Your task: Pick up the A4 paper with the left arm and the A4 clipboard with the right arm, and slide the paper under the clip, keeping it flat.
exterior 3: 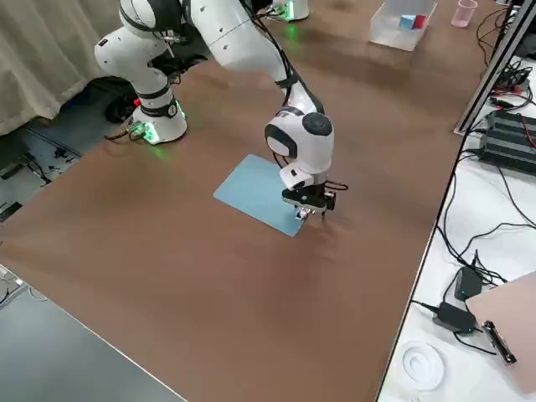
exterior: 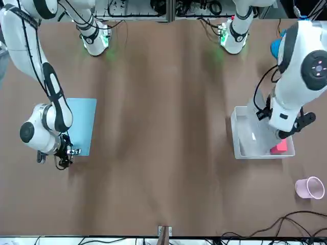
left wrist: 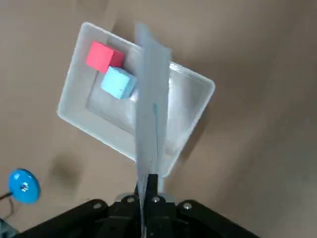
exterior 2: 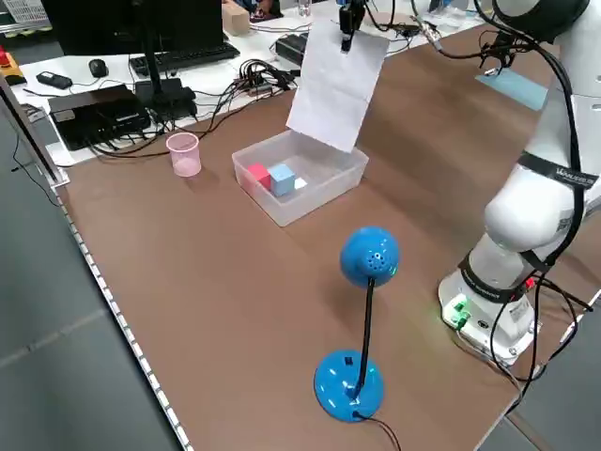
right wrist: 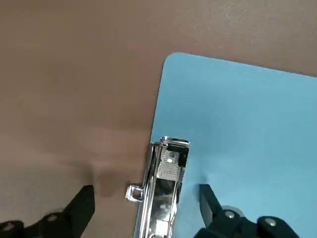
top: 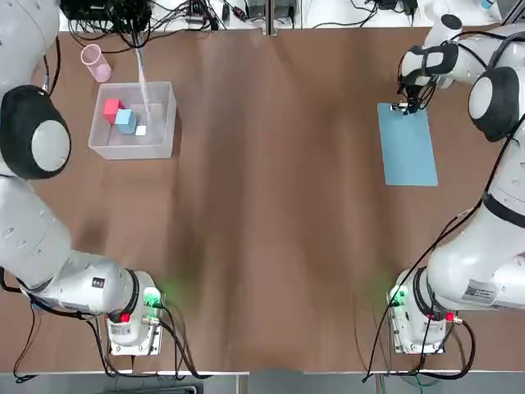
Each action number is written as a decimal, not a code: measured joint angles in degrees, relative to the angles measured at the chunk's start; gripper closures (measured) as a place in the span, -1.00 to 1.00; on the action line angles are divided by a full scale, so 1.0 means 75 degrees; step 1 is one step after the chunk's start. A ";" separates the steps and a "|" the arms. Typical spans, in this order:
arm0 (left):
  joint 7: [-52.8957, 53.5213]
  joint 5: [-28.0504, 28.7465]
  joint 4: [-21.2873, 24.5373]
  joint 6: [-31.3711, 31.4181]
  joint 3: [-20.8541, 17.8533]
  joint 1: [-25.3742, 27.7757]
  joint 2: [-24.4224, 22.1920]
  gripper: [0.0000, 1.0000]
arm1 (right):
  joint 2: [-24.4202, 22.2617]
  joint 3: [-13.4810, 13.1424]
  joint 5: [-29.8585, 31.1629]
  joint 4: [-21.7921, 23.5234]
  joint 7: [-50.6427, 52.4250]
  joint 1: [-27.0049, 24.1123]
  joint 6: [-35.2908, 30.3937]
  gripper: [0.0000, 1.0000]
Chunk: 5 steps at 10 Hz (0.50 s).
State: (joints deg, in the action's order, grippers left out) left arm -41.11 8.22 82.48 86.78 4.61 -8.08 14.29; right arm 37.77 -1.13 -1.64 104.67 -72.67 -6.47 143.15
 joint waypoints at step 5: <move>-0.1565 -0.1770 -0.0215 0.0354 -0.0061 -0.0007 0.0052 0.97 | 0.0028 0.0000 -0.0001 0.0014 0.0000 0.0001 -0.0019 -0.76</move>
State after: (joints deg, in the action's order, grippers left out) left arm -52.85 -5.05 80.87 89.43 4.15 -8.13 14.68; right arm 37.97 -1.13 -1.65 104.77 -72.67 -6.46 143.01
